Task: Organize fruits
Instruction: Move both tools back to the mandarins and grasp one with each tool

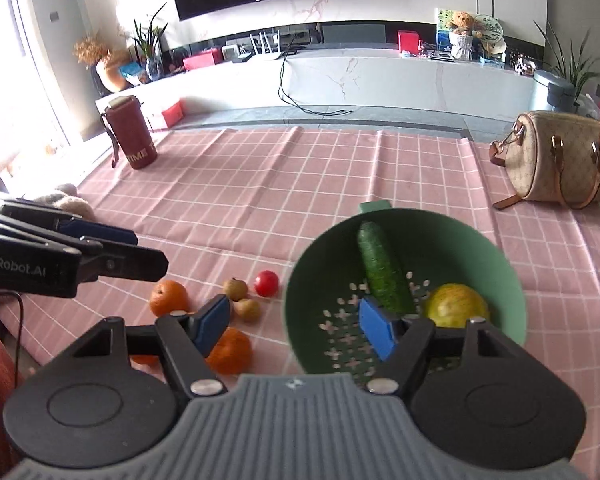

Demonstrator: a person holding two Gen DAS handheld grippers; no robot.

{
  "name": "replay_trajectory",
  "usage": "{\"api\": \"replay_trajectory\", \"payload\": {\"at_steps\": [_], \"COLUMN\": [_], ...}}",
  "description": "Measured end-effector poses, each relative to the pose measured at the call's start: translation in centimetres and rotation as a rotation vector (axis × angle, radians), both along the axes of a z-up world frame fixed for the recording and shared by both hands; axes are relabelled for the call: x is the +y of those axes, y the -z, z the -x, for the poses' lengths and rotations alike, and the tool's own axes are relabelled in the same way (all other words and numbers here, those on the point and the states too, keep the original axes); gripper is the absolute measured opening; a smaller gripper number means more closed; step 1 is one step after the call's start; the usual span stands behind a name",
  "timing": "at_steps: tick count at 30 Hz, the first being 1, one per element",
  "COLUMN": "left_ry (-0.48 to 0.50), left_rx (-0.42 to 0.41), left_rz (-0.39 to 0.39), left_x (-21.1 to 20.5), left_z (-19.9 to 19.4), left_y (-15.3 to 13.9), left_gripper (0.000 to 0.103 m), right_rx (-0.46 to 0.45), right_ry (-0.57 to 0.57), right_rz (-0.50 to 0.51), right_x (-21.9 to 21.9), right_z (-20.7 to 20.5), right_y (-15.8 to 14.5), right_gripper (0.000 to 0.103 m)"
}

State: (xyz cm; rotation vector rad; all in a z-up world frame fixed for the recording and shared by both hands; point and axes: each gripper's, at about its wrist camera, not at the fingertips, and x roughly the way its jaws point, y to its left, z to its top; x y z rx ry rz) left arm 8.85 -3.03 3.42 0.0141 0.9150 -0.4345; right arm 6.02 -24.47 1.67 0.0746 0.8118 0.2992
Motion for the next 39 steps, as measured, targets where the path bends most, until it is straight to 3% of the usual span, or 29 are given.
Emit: {"api": "replay_trajectory", "payload": {"at_steps": [3,11,18,25,35,39], "left_ry": [-0.009,-0.008,-0.018,-0.026,-0.040,-0.038], "left_rx": [0.015,0.032,0.059,0.108,0.139,0.150], "left_rz": [0.005,-0.056,-0.047,-0.029,-0.029,-0.004], "left_x": [2.0,4.7,5.4,5.6,5.6,5.7], "left_z": [1.1,2.4,1.9,1.1,0.3,0.1], "left_y": [1.2,6.3,9.2,10.5,11.1,11.2], "left_gripper": [0.059,0.059,0.059,0.060,0.060,0.054], "right_rx": [0.007,0.070,0.119,0.155,0.201,0.202], "right_ry": [0.031,0.065,0.099,0.067,0.059,0.068], "right_rz": [-0.048,-0.039,-0.030,0.035,0.003,-0.030], "right_x": [1.9,6.2,6.5,7.6,7.4,7.0], "right_z": [1.1,1.2,0.2,-0.6,-2.1,-2.3], "right_y": [1.0,5.0,6.7,7.7,8.9,9.0], "right_gripper": [0.061,0.059,0.053,0.053,0.053,0.053]}}
